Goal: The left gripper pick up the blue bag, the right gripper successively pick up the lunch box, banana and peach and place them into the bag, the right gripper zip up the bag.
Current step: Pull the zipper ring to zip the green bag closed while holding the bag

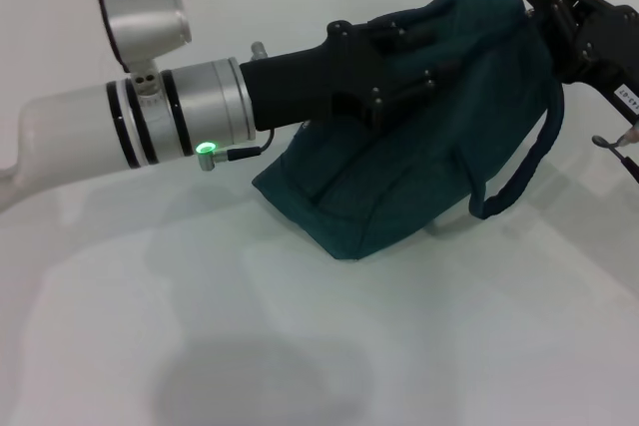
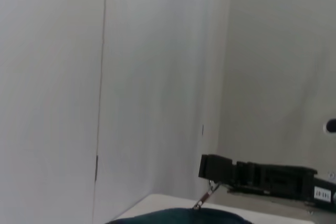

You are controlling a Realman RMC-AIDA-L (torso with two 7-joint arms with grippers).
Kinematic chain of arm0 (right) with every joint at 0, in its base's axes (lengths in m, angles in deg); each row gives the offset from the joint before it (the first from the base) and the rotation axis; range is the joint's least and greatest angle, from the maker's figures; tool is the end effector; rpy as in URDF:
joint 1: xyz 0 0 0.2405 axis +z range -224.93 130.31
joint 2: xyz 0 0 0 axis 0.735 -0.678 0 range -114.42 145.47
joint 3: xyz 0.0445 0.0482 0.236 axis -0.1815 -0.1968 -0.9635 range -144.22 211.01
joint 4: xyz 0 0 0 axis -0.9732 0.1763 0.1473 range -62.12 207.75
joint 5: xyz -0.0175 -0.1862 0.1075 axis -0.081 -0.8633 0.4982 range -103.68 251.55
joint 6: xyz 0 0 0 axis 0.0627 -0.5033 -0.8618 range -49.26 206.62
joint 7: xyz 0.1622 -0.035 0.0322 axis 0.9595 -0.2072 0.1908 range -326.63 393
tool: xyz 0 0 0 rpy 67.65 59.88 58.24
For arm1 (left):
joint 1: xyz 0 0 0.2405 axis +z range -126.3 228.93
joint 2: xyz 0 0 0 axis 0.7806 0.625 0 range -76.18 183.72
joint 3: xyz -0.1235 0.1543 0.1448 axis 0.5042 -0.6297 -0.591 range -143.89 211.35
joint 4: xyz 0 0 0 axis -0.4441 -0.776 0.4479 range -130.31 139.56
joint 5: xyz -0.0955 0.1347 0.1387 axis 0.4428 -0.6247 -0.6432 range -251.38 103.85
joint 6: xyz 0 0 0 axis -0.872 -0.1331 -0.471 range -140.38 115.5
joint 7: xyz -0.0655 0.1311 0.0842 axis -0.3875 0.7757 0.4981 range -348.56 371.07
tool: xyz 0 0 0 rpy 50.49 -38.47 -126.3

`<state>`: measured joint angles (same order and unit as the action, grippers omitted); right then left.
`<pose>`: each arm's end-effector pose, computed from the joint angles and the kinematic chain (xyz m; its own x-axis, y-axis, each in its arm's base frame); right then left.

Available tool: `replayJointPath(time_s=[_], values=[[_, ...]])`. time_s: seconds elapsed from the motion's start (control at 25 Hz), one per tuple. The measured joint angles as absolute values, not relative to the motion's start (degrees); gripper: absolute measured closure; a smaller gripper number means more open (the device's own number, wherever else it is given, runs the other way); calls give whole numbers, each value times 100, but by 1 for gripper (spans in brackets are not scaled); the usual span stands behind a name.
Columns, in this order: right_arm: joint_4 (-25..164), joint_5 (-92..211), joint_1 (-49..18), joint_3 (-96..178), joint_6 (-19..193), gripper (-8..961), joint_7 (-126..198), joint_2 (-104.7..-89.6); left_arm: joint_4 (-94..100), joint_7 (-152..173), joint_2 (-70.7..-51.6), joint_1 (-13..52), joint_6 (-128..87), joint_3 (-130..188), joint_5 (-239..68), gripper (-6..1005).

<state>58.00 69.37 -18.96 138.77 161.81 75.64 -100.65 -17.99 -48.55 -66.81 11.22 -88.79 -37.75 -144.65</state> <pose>0.2120 0.3536 -0.0138 0.3942 0.0671 -0.9166 -0.6161 -0.7207 -0.3177 -0.1420 0.3674 -0.0799 0.7088 0.0781 0.7010 0.2711 -0.9477 -0.1686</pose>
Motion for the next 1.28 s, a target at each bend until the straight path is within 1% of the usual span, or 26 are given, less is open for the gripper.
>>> replayJointPath(time_s=[0.16, 0.36, 0.48, 0.68, 0.84, 1.12, 1.28], values=[[5801, 6937, -1889, 13877, 16181, 924, 7564, -10066, -1790, -4717, -6682, 1148, -8813, -3821, -14430, 465], [5796, 6937, -1887, 13877, 16181, 924, 7564, -10066, -1726, -4463, -6678, 1216, -8823, -3825, -14239, 684], [5795, 6937, -1888, 13878, 16186, 924, 7564, -10066, -1716, -4285, -6676, 1279, -8838, -3825, -14183, 908], [5743, 6934, -1872, 14001, 16213, 924, 7637, -10066, -1740, -4015, -6654, 1419, -8968, -3824, -14171, 952], [5594, 6933, -1826, 14197, 16222, 923, 7807, -10065, -1818, -3743, -6611, 1643, -9411, -3820, -14197, 955], [5290, 6955, -1829, 14476, 16235, 923, 7872, -10066, -2715, -3686, -6550, 2586, -9800, -3741, -14214, 957], [5412, 7105, -1871, 14426, 16169, 923, 7901, -10066, -2867, -3702, -6544, 2766, -9772, -3608, -14222, 957]])
